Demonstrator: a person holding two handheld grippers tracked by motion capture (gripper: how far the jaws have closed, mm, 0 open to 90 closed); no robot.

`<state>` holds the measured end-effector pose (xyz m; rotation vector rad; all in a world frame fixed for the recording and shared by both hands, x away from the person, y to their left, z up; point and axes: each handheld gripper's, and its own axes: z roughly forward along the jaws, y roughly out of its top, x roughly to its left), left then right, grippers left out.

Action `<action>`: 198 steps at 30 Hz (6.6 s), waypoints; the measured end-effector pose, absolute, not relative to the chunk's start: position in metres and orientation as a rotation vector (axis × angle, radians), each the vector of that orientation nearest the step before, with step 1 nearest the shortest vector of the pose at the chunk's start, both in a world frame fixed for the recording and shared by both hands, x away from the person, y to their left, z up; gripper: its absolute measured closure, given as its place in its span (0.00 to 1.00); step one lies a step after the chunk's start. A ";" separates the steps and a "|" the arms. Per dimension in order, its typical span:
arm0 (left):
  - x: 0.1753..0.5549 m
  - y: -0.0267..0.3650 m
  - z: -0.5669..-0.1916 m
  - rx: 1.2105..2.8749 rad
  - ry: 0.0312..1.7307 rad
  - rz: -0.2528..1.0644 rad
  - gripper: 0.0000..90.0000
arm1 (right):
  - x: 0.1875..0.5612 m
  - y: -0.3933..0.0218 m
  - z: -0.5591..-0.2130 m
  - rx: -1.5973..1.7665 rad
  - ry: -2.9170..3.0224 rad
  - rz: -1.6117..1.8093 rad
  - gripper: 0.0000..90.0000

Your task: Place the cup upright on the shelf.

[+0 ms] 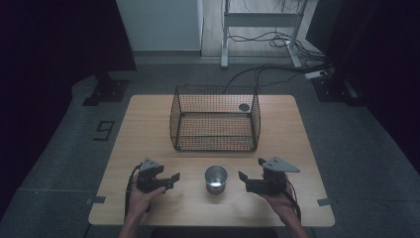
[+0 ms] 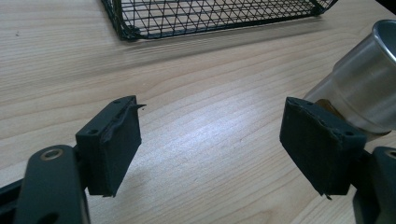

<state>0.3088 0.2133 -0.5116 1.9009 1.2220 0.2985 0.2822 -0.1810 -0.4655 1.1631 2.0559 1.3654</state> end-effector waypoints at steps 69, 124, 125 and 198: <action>0.309 0.217 -0.510 1.899 1.222 0.304 0.23 | 0.306 -0.077 -0.517 0.923 2.356 1.230 0.16; 0.309 0.220 -0.507 1.876 1.220 0.299 0.23 | 0.338 -0.098 -0.410 0.888 2.251 1.395 0.17; 0.309 0.220 -0.507 1.881 1.217 0.300 0.23 | 0.339 -0.098 -0.409 0.888 2.249 1.396 0.17; 0.306 0.214 -0.514 1.927 1.199 0.284 0.23 | 0.471 -0.085 -0.394 1.068 2.185 1.301 0.17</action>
